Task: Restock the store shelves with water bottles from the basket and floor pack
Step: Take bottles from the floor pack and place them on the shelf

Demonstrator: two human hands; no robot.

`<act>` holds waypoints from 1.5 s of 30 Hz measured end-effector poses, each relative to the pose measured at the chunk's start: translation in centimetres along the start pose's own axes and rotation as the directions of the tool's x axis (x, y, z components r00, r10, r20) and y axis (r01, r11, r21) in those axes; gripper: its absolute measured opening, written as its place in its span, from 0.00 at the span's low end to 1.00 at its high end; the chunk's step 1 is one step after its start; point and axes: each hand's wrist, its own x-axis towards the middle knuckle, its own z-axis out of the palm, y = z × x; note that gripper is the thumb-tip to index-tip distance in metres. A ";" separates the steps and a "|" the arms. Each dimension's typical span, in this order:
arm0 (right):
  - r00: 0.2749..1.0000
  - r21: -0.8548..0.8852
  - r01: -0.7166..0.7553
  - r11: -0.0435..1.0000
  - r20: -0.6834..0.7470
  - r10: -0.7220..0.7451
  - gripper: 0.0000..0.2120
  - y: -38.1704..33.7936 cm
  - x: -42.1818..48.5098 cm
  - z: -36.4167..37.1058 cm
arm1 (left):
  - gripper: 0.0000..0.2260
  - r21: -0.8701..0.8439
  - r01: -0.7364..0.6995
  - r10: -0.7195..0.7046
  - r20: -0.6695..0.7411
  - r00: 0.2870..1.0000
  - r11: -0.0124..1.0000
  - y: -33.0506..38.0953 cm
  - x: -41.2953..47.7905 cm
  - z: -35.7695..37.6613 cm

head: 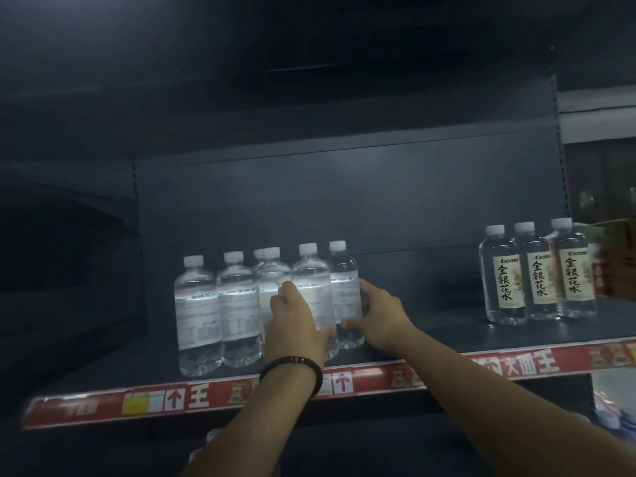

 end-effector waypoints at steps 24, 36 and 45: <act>0.994 -0.264 -0.081 0.961 0.045 0.096 0.03 3.7 -21.4 -13.3 | 0.09 -0.271 -0.166 0.264 0.381 0.886 0.948 3.7 -18.4 -0.3; 0.694 -0.290 -0.708 0.644 -0.115 0.711 0.04 27.7 -56.1 -14.9 | 0.06 -0.290 0.051 0.266 0.925 0.271 0.956 2.6 -50.9 14.6; 0.269 -0.216 -0.950 0.225 -0.204 0.941 0.14 42.5 -71.5 -7.5 | 0.21 -0.100 0.149 0.118 0.986 -0.119 0.984 0.9 -67.5 27.9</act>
